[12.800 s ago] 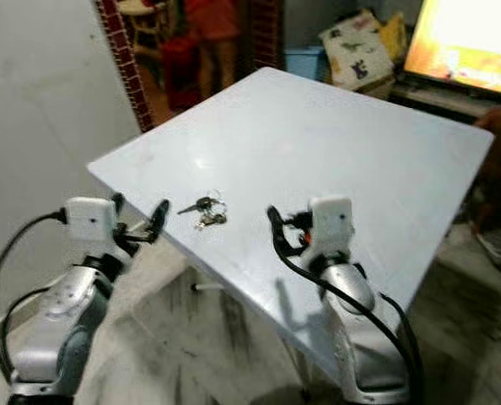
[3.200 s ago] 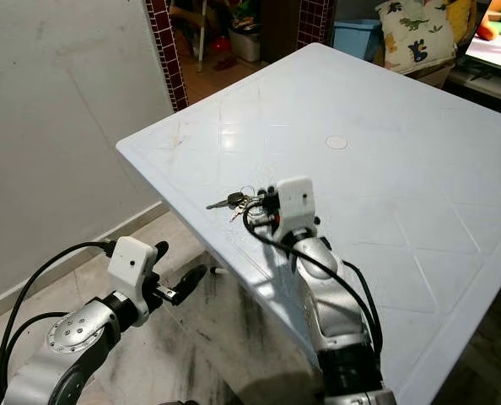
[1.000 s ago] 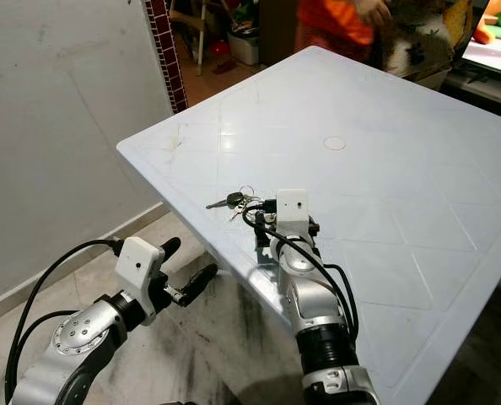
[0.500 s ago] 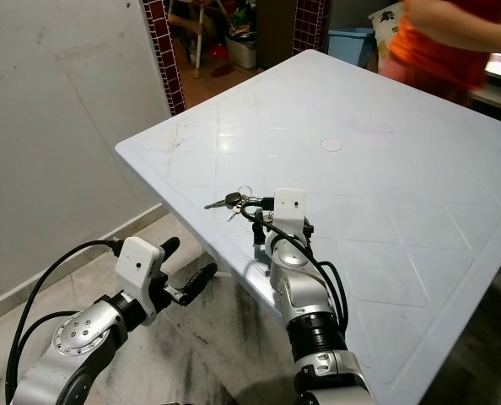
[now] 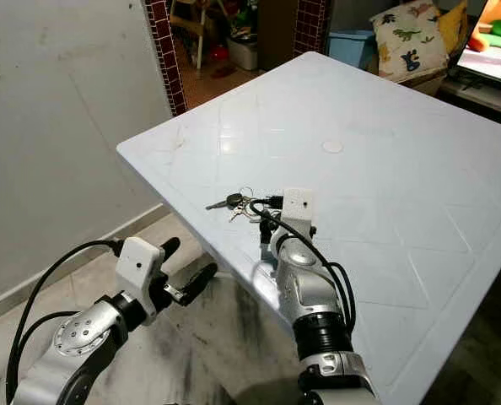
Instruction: Hang keys on a hook
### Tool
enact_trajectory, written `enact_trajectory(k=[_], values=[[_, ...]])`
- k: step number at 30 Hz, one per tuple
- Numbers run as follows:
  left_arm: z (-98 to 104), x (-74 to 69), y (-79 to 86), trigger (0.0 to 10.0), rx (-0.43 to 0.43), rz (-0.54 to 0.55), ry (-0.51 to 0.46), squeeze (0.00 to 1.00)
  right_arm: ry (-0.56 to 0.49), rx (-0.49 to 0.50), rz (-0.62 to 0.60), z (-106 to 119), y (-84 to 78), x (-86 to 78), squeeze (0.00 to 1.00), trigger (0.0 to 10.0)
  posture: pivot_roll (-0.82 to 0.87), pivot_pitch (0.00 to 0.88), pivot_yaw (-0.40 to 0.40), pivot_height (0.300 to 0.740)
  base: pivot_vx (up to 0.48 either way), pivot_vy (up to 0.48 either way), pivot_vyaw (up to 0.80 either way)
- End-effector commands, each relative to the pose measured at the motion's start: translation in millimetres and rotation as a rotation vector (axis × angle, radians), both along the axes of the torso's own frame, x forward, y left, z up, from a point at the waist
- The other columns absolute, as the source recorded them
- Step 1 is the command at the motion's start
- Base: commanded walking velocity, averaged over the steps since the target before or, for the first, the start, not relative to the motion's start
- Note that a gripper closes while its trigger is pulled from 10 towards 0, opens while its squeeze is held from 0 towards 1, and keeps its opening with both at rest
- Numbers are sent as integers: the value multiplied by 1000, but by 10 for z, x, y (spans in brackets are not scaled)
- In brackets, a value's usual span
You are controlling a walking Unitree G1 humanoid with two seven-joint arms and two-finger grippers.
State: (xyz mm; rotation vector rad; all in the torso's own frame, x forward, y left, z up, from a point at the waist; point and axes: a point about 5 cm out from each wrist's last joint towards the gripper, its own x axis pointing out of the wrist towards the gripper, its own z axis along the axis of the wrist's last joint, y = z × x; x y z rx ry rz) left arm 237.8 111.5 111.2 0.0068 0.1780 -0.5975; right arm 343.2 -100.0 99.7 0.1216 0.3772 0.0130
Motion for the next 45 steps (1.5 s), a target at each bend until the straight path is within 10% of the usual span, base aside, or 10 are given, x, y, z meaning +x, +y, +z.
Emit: enact_trajectory(k=[1, 8, 15, 34, 45], values=[[20, -8, 13, 10000, 12, -4, -3, 0, 183, 31, 28, -345, 34, -163, 0, 10000, 74, 100, 38, 740, 0, 0, 0], [23, -6, 15, 10000, 12, -2, -3, 0, 189, 37, 83, -325, 92, -169, 0, 10000, 79, 98, 37, 740, 0, 0, 0], [105, 79, 46, 10000, -12, 56, -59, 0, -112, 8, 175, 181, 185, -20, 0, 10000, 67, 86, 38, 740, 0, 0, 0], [67, 66, 14, 10000, -7, 45, -42, 0, 65, -24, 106, -135, 73, -184, 0, 10000, 69, 81, 38, 740, 0, 0, 0], [74, 78, 34, 10000, -5, 47, -46, 0, -131, 51, 166, 256, 98, -122, 0, 10000, 58, 75, 43, 740, 0, 0, 0]])
